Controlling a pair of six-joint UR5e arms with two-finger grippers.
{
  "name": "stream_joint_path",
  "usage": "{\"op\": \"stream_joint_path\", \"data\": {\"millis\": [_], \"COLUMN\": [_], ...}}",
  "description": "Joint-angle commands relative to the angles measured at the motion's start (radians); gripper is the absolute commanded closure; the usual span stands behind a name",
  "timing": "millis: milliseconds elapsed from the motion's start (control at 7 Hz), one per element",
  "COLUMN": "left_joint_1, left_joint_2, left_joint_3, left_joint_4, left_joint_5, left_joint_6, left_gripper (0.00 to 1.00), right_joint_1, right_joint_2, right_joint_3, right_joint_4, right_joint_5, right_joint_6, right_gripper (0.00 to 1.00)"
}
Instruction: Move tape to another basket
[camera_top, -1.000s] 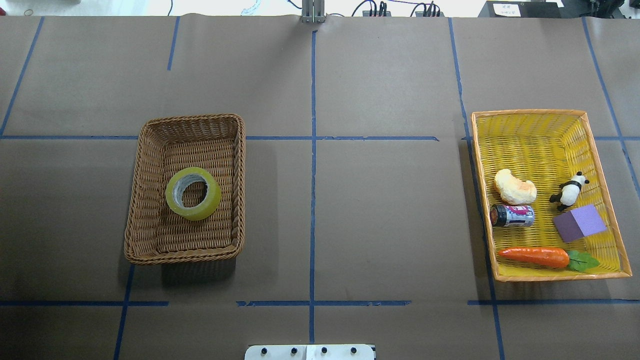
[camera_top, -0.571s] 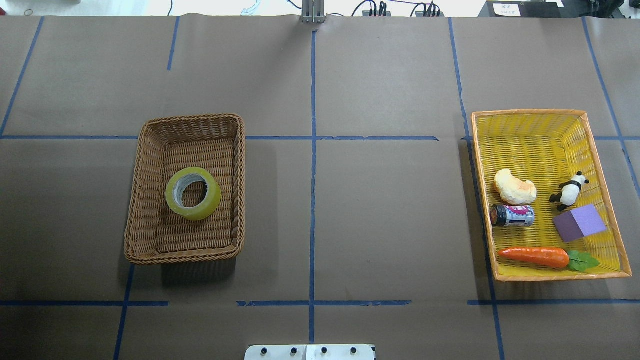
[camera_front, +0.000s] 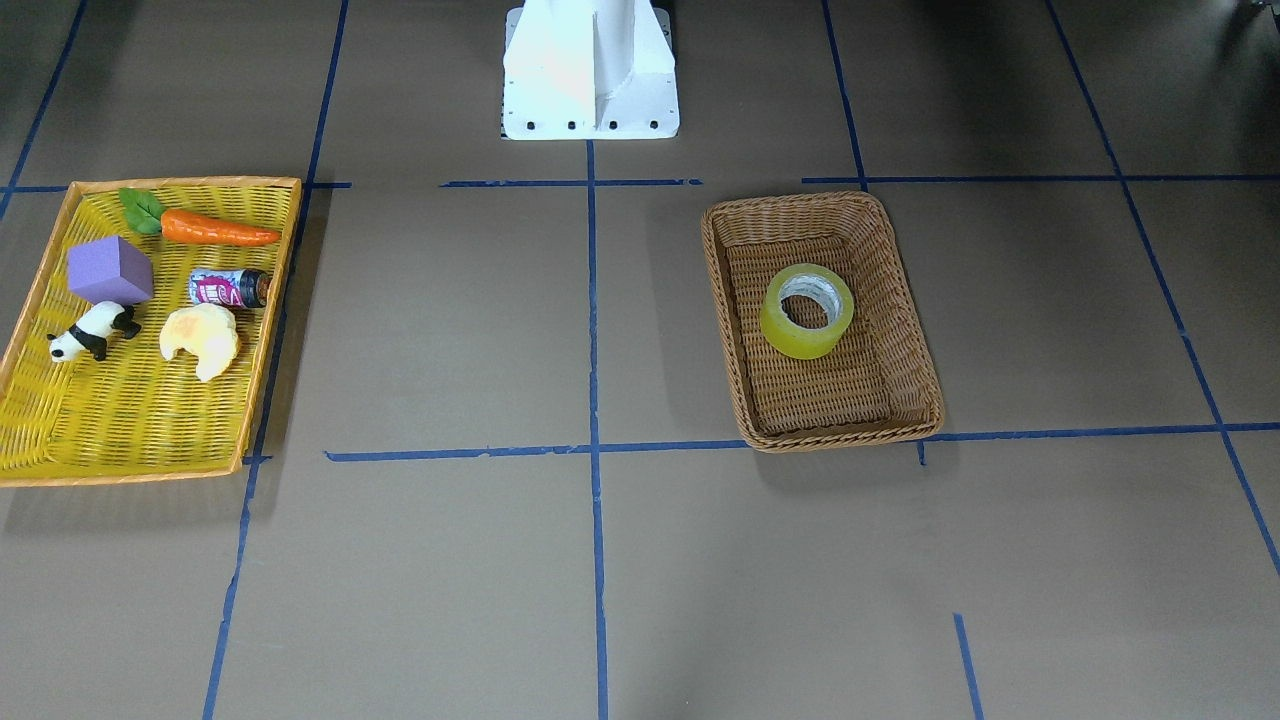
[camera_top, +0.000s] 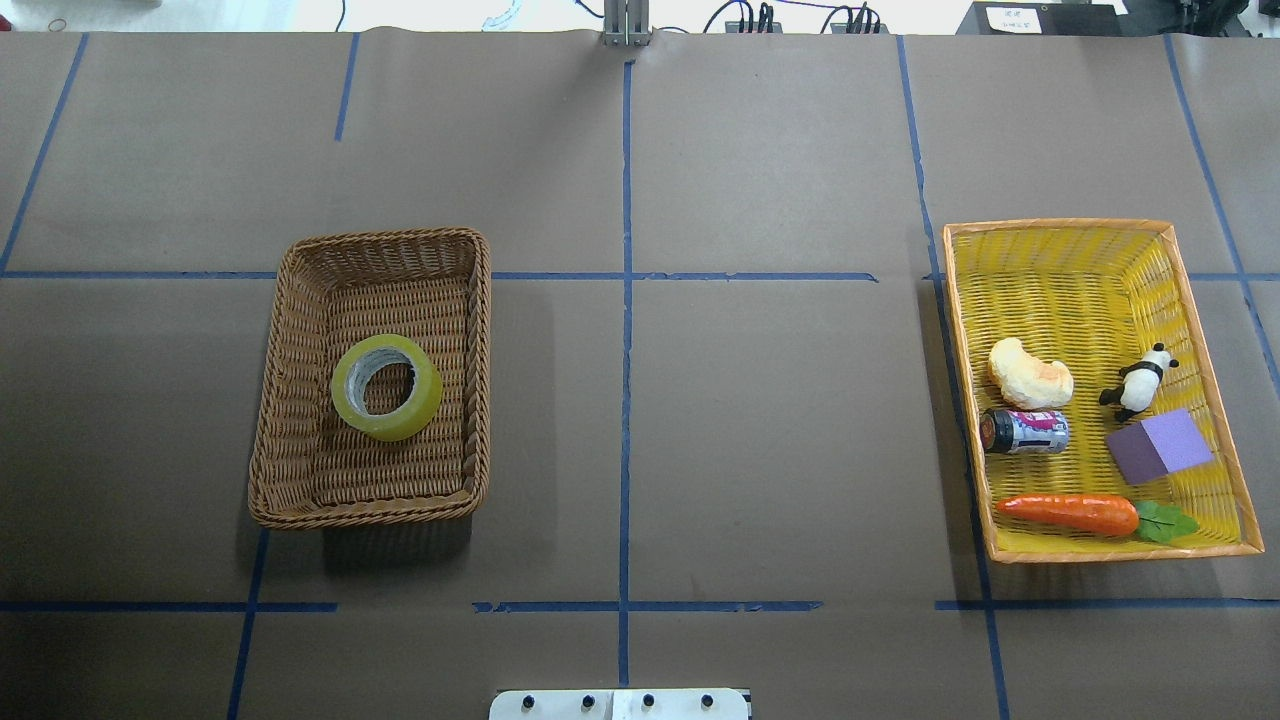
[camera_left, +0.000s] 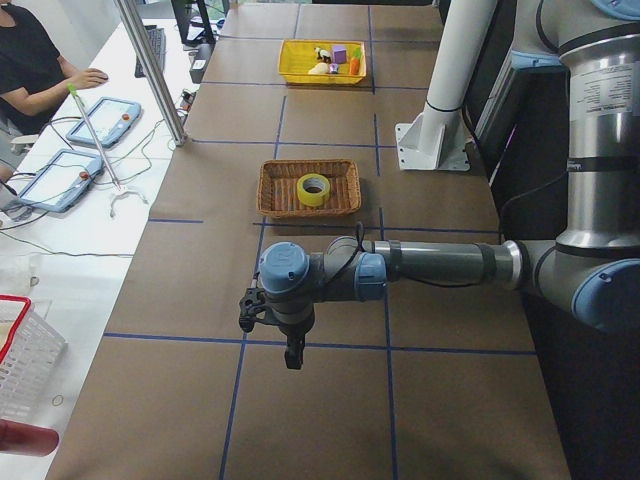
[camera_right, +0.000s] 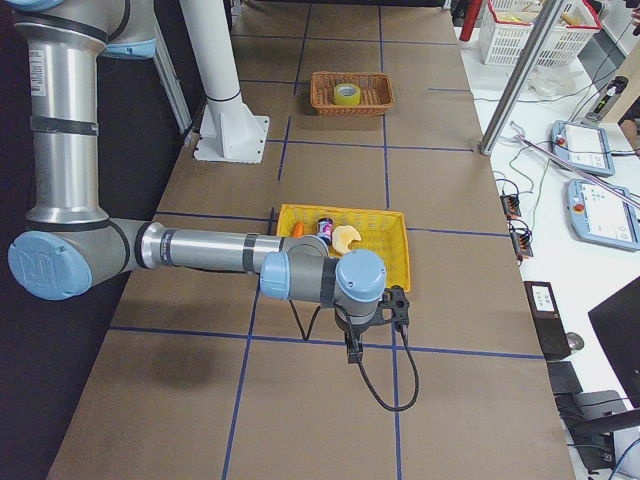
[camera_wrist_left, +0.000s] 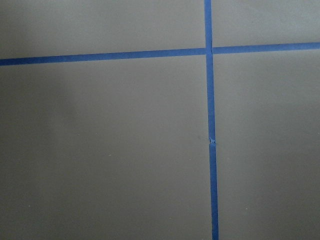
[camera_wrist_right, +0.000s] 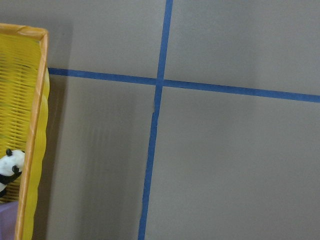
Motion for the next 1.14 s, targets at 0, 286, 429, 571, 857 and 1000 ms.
{"op": "stream_joint_path", "data": {"millis": [0, 286, 429, 571, 857, 1000], "left_joint_1": [-0.001, -0.001, -0.001, 0.000, 0.000, 0.000], "left_joint_2": [0.003, 0.003, 0.001, 0.001, 0.000, 0.000], "left_joint_3": [0.014, 0.016, 0.019, 0.036, 0.034, 0.034], "left_joint_4": [0.000, 0.004, 0.006, -0.003, -0.005, -0.005], "left_joint_5": [-0.004, -0.007, -0.048, -0.068, -0.068, -0.068], "left_joint_6": [0.041, 0.039, 0.030, 0.030, 0.030, 0.029], "left_gripper": [0.00, 0.00, 0.00, 0.00, 0.00, 0.00], "right_joint_1": [0.000, 0.000, -0.002, 0.000, 0.000, -0.002], "right_joint_2": [0.000, 0.000, 0.000, 0.000, 0.000, 0.000], "right_joint_3": [-0.003, -0.003, -0.003, -0.002, -0.003, -0.003], "right_joint_4": [0.000, 0.000, 0.000, 0.000, 0.000, 0.000], "right_joint_5": [0.000, 0.000, 0.000, 0.000, -0.002, -0.002], "right_joint_6": [0.000, 0.000, 0.000, 0.000, -0.001, -0.001], "right_gripper": [0.00, 0.00, 0.00, 0.00, 0.00, 0.00]}}
